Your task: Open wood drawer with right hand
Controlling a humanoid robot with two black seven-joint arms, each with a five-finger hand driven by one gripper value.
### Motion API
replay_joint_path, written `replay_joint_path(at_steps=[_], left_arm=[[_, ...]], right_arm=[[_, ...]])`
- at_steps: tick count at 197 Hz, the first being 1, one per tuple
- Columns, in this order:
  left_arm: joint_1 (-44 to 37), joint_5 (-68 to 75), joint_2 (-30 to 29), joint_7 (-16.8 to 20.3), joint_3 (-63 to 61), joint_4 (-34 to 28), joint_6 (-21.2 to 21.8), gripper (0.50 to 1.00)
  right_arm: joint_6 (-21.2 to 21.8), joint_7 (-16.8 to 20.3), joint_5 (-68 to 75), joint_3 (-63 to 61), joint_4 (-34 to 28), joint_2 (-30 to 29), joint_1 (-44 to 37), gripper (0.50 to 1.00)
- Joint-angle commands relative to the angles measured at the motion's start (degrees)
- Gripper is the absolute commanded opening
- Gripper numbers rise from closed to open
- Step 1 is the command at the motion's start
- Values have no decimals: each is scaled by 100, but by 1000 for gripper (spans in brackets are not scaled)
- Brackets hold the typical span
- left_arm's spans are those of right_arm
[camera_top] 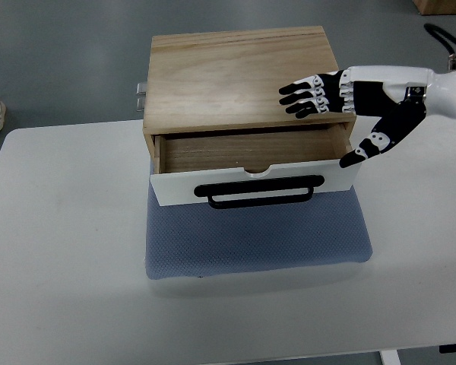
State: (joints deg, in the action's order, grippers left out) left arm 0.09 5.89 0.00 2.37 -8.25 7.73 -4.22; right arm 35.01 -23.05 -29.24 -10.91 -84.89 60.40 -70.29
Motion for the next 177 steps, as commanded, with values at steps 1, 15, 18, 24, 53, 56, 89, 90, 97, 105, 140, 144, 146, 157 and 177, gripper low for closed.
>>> replay_joint_path(at_steps=[1, 15, 18, 24, 53, 56, 89, 90, 97, 105, 140, 144, 146, 157, 177], left_arm=[[0, 0, 0, 0, -1, 0, 0, 1000], [0, 0, 0, 0, -1, 0, 0, 1000], [0, 0, 0, 0, -1, 0, 0, 1000], [0, 0, 0, 0, -1, 0, 0, 1000], [0, 0, 0, 0, 8, 0, 0, 1000], [0, 0, 0, 0, -1, 0, 0, 1000], [0, 0, 0, 0, -1, 0, 0, 1000], [0, 0, 0, 0, -1, 0, 0, 1000], [0, 0, 0, 0, -1, 0, 0, 1000], [0, 0, 0, 0, -1, 0, 0, 1000], [0, 0, 0, 0, -1, 0, 0, 1000], [0, 0, 0, 0, -1, 0, 0, 1000], [0, 0, 0, 0, -1, 0, 0, 1000], [0, 0, 0, 0, -1, 0, 0, 1000], [0, 0, 0, 0, -1, 0, 0, 1000]], right_arm=[[-1, -7, 322, -219, 455, 68, 112, 952], [-1, -7, 498, -280, 728, 42, 226, 952], [-1, -7, 498, -280, 728, 42, 226, 952], [-1, -15, 859, -368, 1132, -46, 455, 952], [-1, -51, 1719, -438, 2160, -547, 859, 952], [-1, -51, 1773, -456, 2240, -591, 886, 952], [-187, 37, 2599, -702, 3382, -1259, 1272, 952], [-222, 55, 2660, -711, 3461, -1303, 1281, 952], [-337, 99, 2828, -755, 3655, -1409, 1316, 952], [-442, 222, 3073, -799, 3900, -1584, 1351, 952], [-891, 1145, 4234, -983, 4542, -2261, 1562, 952], [-952, 1259, 4357, -1027, 4613, -2314, 1597, 952], [-978, 1321, 4410, -1045, 4639, -2340, 1615, 952], [-1066, 1672, 4682, -1115, 4779, -2533, 1712, 952], [-1066, 1980, 4919, -1133, 4885, -2727, 1773, 952]])
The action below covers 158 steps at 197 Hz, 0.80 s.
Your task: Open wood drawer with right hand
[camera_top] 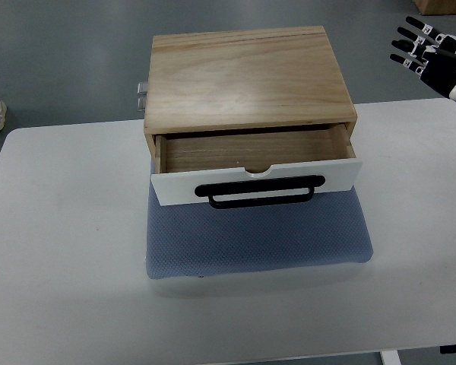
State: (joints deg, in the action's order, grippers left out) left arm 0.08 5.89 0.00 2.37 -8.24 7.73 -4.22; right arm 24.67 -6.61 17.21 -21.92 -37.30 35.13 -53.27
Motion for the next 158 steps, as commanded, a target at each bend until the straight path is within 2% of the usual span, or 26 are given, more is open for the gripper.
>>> replay_joint_path(at_steps=[1, 42, 83, 158], left_arm=[[1, 0, 0, 0, -2, 0, 0, 1000], [1, 0, 0, 0, -2, 0, 0, 1000], [1, 0, 0, 0, -2, 0, 0, 1000], [1, 0, 0, 0, -2, 0, 0, 1000]], right_arm=[[-24, 354, 291, -31, 136, -199, 80, 952], [11, 732, 1012, -31, 232, -463, 142, 952], [55, 732, 1258, -374, 882, -1025, 317, 952], [-24, 661, 1223, -523, 918, -1087, 432, 954]])
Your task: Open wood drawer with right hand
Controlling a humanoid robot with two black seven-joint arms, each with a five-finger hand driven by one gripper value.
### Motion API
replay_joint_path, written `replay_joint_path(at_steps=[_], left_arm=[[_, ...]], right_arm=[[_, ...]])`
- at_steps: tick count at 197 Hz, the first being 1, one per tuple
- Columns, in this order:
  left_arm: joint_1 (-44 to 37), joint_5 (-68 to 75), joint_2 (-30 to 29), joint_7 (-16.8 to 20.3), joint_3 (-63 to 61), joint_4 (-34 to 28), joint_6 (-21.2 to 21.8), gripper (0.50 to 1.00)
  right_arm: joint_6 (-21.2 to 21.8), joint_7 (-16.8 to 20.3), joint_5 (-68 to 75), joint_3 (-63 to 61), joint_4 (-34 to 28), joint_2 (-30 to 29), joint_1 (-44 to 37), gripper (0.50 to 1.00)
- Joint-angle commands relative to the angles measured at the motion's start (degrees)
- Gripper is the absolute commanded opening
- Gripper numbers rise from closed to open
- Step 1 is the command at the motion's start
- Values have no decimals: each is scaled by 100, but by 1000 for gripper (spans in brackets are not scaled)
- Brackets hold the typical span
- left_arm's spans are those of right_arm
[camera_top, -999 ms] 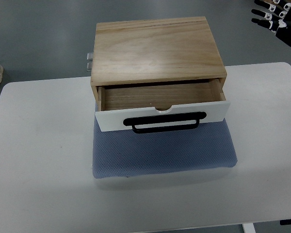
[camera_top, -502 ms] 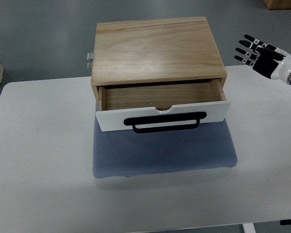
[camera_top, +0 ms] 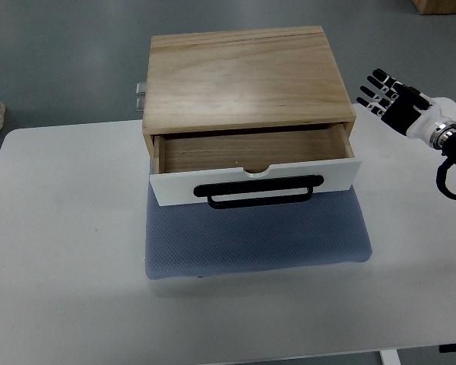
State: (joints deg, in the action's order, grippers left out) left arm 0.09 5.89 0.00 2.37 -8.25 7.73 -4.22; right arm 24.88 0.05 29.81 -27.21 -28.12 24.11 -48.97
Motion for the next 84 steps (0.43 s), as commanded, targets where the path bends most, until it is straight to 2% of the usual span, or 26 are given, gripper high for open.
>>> replay_joint_path(at_steps=[1, 84], left_arm=[[0, 0, 0, 0, -1, 0, 0, 1000], [0, 0, 0, 0, -1, 0, 0, 1000]], right_arm=[[-44, -5, -37, 5, -1, 15, 2, 954], [-9, -14, -81, 5, -1, 85, -7, 954]])
